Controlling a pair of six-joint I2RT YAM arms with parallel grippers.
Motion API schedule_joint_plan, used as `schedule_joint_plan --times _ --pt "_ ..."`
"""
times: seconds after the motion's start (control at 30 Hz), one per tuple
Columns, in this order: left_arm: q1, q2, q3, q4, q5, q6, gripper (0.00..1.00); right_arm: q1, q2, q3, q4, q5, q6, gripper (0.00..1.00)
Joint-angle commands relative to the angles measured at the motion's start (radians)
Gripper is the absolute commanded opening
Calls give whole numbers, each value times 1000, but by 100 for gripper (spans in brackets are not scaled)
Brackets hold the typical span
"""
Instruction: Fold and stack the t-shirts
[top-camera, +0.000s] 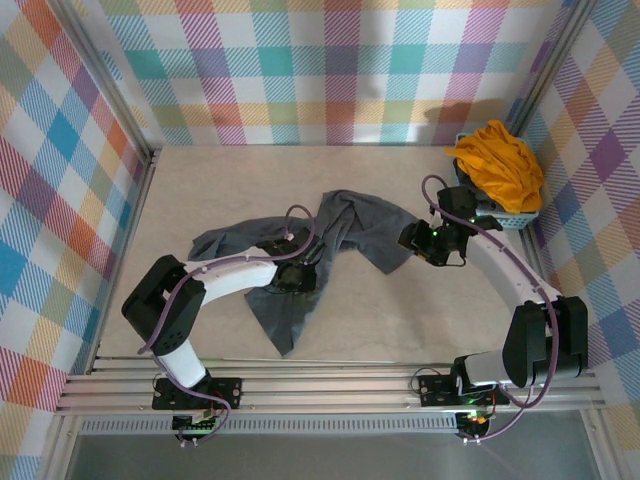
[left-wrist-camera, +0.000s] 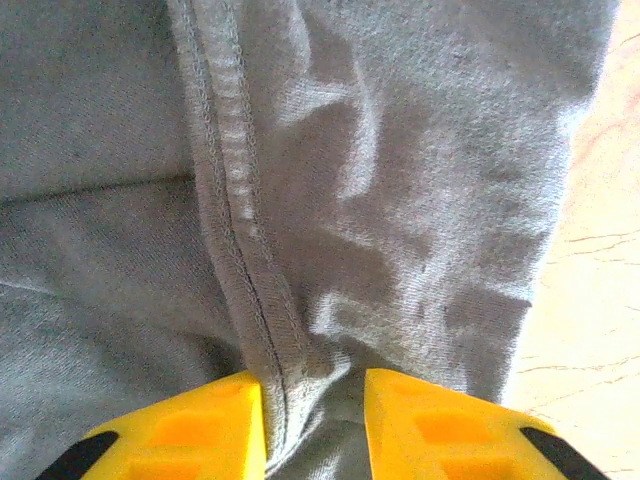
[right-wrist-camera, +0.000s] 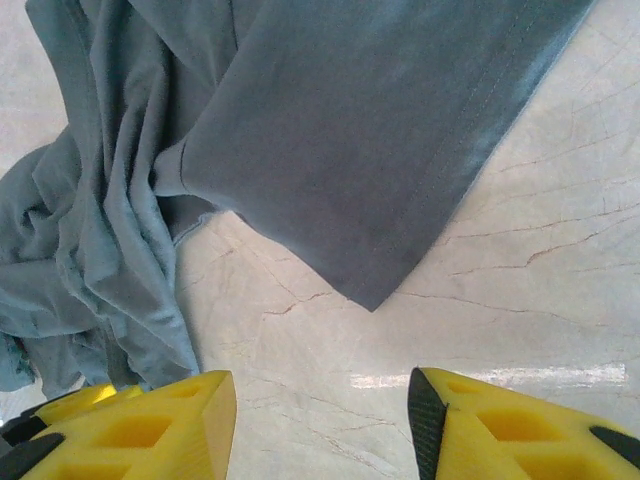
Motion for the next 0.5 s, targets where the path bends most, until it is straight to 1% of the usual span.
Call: schedule_joint_plan --times 0.0,0.17,0.2,0.27,0.3,0.37,0.43,0.47 --pt "5 16 -6 -12 -11 15 32 14 -15 -7 8 -15 14 50" --pt "4 28 13 -31 -39 15 33 23 -14 0 3 -17 13 50" --pt "5 28 12 -38 -54 14 35 26 -15 2 1 -15 14 50" --pt "8 25 7 -48 -65 9 43 30 -13 4 0 -14 14 50" --pt "9 23 1 -44 -59 7 46 32 -13 4 0 -14 14 50" --pt "22 19 -12 -23 -25 3 48 37 -9 4 4 -17 15 50" --pt "26 17 -19 1 1 6 47 43 -4 5 6 -22 19 49" --pt "26 14 -21 19 16 9 45 47 -2 8 8 -21 20 49"
